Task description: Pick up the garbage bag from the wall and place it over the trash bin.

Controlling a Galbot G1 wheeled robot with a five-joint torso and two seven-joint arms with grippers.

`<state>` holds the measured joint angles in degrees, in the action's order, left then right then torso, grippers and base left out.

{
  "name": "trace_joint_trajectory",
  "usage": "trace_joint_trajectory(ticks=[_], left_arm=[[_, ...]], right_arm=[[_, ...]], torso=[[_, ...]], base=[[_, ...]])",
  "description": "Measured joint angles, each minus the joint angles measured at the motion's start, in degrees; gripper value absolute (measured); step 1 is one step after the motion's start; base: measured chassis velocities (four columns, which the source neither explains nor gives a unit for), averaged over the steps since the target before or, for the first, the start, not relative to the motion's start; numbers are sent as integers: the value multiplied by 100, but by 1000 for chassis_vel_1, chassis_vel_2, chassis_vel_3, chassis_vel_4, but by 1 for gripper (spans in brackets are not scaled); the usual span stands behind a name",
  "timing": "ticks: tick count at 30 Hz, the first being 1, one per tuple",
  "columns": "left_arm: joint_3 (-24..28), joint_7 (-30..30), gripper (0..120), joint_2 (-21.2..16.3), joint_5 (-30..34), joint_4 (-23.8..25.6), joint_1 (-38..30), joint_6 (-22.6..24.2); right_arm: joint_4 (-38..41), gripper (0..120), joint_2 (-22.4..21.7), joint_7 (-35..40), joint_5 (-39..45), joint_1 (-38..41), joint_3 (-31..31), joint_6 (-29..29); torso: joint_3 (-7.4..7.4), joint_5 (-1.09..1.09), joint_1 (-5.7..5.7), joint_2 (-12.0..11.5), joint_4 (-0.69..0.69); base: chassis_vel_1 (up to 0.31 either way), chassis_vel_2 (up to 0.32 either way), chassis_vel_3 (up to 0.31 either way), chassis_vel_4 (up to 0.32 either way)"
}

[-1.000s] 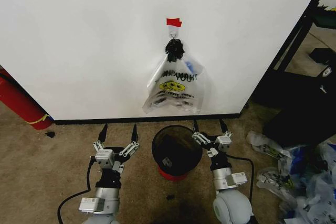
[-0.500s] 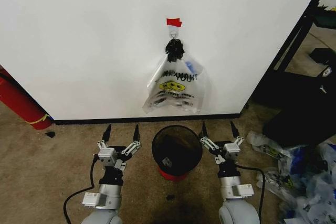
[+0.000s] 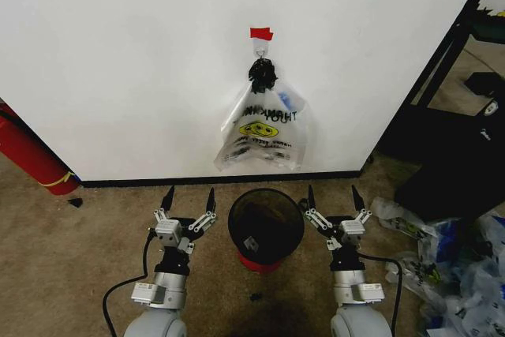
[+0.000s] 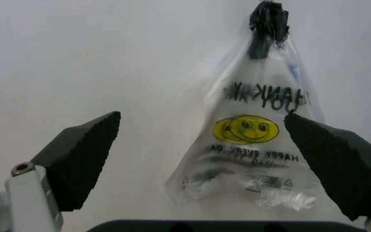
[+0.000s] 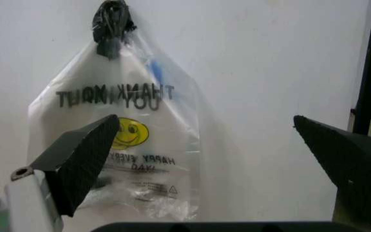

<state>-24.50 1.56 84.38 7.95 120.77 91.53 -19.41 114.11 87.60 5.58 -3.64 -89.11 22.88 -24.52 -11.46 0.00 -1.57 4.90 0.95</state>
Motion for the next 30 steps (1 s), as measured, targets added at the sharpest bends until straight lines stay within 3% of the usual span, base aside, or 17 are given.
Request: trace_joint_trajectory(ticks=[7, 30], left_arm=[[-8, -13, 100, -10, 95, -80, -33, -293], [-18, -14, 100, -15, 103, -70, 17, -310]], right_arm=[[-84, 100, 60, -1, -75, 45, -36, -25], [68, 100, 128, 42, -268, -208, -83, -228]], torso=[[0, 0, 0, 0, 0], [0, 0, 0, 0, 0]], base=[[0, 0, 0, 0], [0, 0, 0, 0]])
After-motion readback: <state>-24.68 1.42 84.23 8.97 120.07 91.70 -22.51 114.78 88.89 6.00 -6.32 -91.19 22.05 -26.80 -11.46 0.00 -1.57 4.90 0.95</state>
